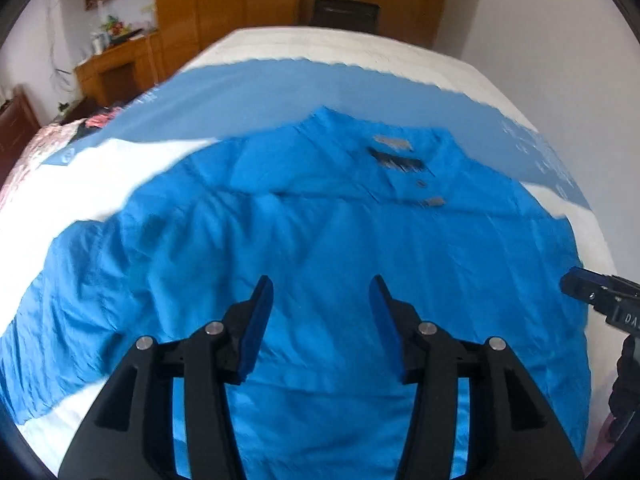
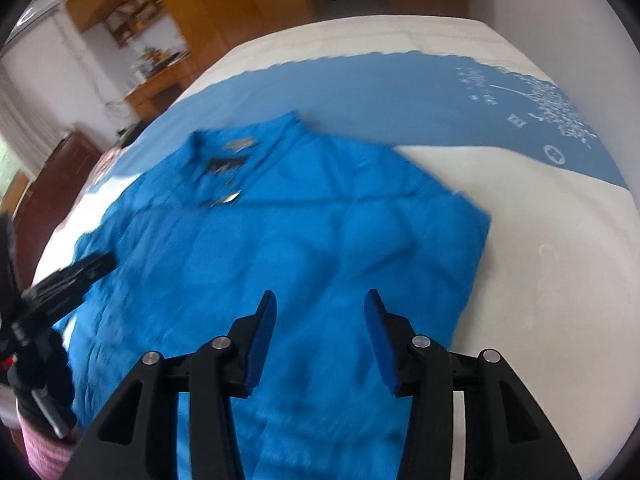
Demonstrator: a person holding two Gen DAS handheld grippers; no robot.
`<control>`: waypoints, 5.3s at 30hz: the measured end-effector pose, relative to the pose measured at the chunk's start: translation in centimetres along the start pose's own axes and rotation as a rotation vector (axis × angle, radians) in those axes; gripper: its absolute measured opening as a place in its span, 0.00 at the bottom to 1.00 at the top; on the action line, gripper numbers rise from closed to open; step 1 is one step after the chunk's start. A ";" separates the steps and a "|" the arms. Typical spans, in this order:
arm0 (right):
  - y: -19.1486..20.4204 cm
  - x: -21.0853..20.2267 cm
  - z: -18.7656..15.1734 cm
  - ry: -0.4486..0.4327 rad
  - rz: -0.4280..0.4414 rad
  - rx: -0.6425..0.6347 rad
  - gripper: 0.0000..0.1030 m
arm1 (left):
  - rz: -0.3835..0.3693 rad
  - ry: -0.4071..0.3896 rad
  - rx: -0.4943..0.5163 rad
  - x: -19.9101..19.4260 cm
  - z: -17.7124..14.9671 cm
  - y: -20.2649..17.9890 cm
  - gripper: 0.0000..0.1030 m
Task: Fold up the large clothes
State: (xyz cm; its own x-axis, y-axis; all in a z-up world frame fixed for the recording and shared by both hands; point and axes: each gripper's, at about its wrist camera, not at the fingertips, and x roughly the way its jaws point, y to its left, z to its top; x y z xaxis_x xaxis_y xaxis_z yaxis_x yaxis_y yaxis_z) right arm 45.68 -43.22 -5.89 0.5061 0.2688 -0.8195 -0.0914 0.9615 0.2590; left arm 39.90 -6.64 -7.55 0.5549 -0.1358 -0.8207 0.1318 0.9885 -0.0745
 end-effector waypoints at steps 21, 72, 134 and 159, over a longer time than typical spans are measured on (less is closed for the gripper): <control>-3.2 -3.9 -1.3 -0.114 0.022 0.045 0.51 | 0.028 -0.079 -0.149 -5.4 -2.9 7.8 0.57; -5.3 -2.2 -1.8 0.000 -0.041 0.128 0.55 | 0.344 -0.418 -0.586 -19.2 -12.1 28.7 0.12; -2.0 0.2 2.8 0.018 0.195 0.138 0.13 | 0.044 -0.197 -0.117 -3.9 -0.5 8.2 0.59; 0.8 -4.0 1.6 -0.095 0.020 0.039 0.25 | 0.039 -0.134 -0.039 -3.3 1.2 5.6 0.59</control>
State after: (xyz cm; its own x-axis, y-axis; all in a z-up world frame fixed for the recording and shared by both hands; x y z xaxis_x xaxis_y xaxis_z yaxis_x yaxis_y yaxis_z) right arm 45.00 -43.60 -1.59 0.5839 0.2797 -0.7621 -0.0699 0.9526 0.2960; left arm 39.81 -0.75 -4.53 0.6637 -0.1027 -0.7409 0.0772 0.9946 -0.0686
